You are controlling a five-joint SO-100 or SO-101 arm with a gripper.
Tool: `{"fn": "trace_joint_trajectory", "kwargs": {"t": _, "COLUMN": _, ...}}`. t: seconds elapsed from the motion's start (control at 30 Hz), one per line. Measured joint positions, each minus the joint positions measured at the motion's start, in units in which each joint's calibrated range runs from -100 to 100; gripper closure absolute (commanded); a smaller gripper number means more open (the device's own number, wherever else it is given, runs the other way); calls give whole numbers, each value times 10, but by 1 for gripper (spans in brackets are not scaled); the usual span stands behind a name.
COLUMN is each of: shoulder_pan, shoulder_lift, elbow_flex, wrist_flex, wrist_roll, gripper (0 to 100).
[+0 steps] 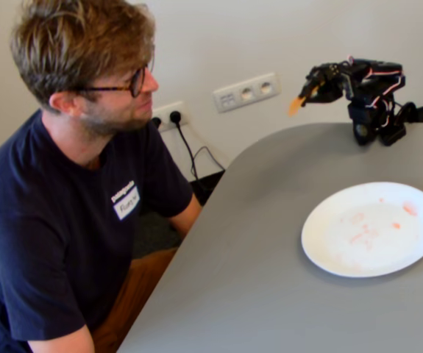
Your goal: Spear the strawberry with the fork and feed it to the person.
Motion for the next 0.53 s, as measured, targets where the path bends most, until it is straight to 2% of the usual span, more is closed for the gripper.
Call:
{"fn": "trace_joint_trajectory", "kwargs": {"t": 0.07, "shoulder_pan": -50, "shoulder_lift": -17, "elbow_flex": 43, "wrist_flex": 2, "wrist_roll": 14, "gripper": 99}}
{"fn": "trace_joint_trajectory", "kwargs": {"t": 0.1, "shoulder_pan": -122, "shoulder_lift": -10, "elbow_flex": 96, "wrist_flex": 3, "wrist_roll": 45, "gripper": 99}}
{"fn": "trace_joint_trajectory", "kwargs": {"t": 0.17, "shoulder_pan": -142, "shoulder_lift": -19, "elbow_flex": 108, "wrist_flex": 14, "wrist_roll": 56, "gripper": 99}}
{"fn": "trace_joint_trajectory", "kwargs": {"t": 0.23, "shoulder_pan": -223, "shoulder_lift": -16, "elbow_flex": 118, "wrist_flex": 52, "wrist_roll": 92, "gripper": 99}}
{"fn": "trace_joint_trajectory", "kwargs": {"t": 0.33, "shoulder_pan": -258, "shoulder_lift": -8, "elbow_flex": 120, "wrist_flex": 64, "wrist_roll": 106, "gripper": 99}}
{"fn": "trace_joint_trajectory", "kwargs": {"t": 0.53, "shoulder_pan": -263, "shoulder_lift": -8, "elbow_flex": 120, "wrist_flex": 107, "wrist_roll": 107, "gripper": 99}}
